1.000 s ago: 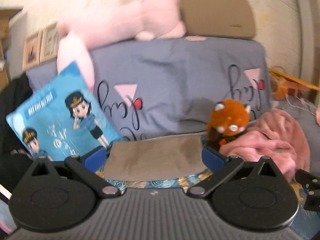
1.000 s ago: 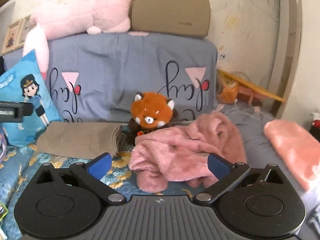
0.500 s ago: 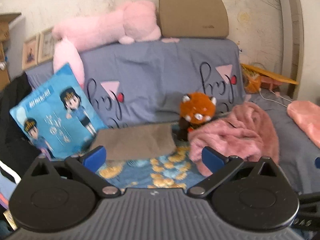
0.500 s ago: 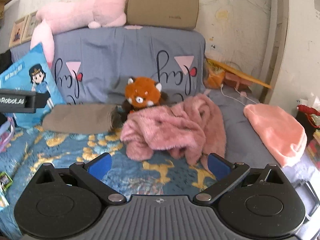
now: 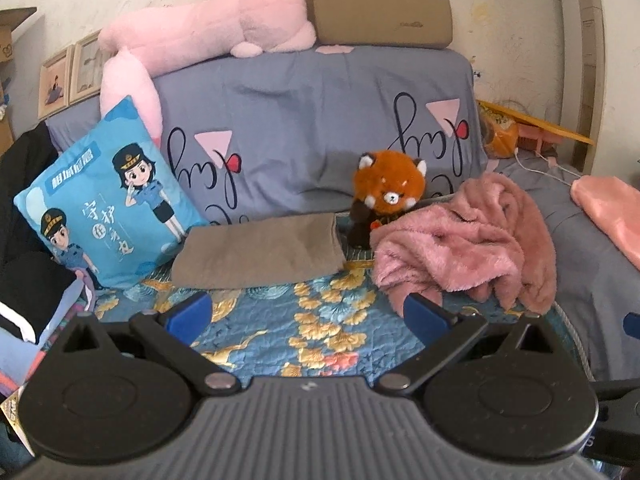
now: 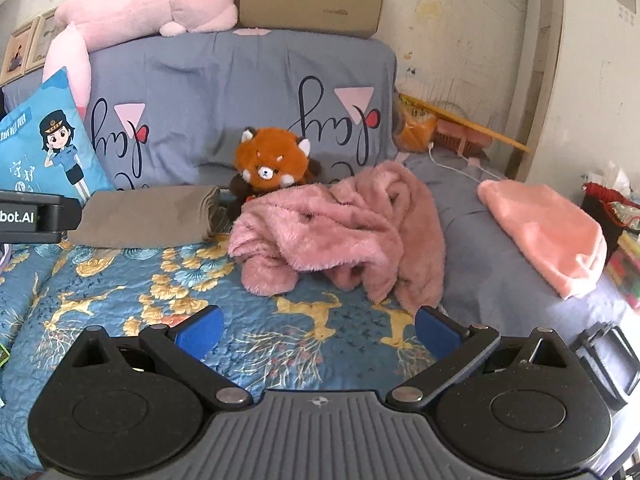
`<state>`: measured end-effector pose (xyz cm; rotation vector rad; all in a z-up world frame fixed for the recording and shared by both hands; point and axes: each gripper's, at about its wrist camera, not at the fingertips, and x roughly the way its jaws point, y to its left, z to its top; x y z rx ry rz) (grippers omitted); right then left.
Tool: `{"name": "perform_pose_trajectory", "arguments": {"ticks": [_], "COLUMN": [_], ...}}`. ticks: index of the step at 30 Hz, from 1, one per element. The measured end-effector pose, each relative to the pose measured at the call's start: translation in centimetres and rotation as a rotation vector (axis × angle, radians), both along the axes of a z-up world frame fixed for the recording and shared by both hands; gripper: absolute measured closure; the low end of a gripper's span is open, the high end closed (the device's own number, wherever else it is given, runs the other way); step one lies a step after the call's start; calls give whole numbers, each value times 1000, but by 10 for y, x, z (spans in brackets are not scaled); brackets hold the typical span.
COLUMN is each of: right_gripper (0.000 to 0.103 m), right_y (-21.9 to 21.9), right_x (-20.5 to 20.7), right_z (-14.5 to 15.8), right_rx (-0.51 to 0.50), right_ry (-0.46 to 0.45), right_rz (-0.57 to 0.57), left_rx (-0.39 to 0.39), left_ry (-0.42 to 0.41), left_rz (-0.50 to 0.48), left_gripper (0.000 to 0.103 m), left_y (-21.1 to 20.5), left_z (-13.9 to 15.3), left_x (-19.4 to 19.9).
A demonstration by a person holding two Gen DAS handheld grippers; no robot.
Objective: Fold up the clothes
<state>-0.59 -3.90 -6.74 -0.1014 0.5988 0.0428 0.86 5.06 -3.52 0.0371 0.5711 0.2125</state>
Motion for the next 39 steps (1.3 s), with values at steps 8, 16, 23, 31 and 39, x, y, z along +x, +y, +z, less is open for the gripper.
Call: {"name": "perform_pose_trajectory", "arguments": {"ticks": [8,16,23,31,39], "right_gripper": [0,0,0,0,0], "right_y": [9,14,14,14,13], "right_x": [8,8,7,6,3], "right_z": [-7,-8,-8,-8,-8], "right_rx": [57,48,48,51,55], "right_ry": [37,43,45,47,45], "right_rz": [-8,-3,-4,-3,-3], "left_rx": [-18,-28,-34,-39,-66], "left_ry": [42,62,68,75,82], "left_rz": [25,26,25,35,21], "left_gripper": [0,0,0,0,0], "left_y": [13,15,13,14,14], "left_z": [-16,-24,-24,-26,-26], "left_x": [6,9,8,7,6]}}
